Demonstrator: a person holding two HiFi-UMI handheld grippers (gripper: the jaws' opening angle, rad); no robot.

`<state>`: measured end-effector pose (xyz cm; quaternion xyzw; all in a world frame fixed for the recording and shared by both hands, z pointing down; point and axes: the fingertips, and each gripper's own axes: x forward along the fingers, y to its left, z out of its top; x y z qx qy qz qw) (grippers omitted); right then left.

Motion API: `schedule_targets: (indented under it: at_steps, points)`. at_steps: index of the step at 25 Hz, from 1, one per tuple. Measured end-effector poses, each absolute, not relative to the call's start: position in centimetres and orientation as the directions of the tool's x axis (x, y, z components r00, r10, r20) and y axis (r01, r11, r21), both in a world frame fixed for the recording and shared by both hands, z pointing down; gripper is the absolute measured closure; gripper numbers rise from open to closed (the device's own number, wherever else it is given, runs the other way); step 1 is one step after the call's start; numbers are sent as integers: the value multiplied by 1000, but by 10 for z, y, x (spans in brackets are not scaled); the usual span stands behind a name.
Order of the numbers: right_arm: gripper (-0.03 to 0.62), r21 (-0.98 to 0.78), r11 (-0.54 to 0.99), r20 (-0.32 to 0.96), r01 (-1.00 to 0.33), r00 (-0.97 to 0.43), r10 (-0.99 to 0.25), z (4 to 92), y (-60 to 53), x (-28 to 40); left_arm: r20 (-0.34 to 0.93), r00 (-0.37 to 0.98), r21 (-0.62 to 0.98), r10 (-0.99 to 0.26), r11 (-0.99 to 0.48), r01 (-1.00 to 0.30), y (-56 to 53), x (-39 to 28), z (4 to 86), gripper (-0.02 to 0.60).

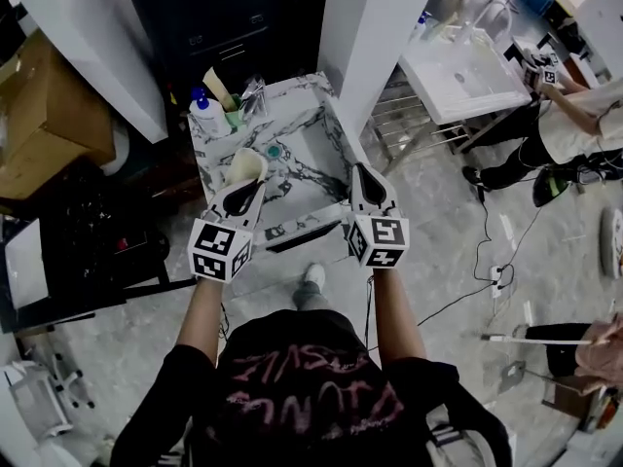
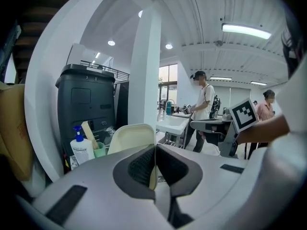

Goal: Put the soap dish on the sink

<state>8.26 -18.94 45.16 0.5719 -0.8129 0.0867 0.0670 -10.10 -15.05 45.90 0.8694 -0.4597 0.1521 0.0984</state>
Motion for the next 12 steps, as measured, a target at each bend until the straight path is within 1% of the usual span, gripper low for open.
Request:
schedule_targets:
  at_steps: [5,12]
  points:
    - [580,-64,355,213,-933,-360,-908,455,-238,104,373,512,27,-774,-542,-840,-199,-79,462,560]
    - [579,-45,393,225,-919,-392,-892,465,-280,125,396,488,3,-778,-530,-848,-237,-51,470,560]
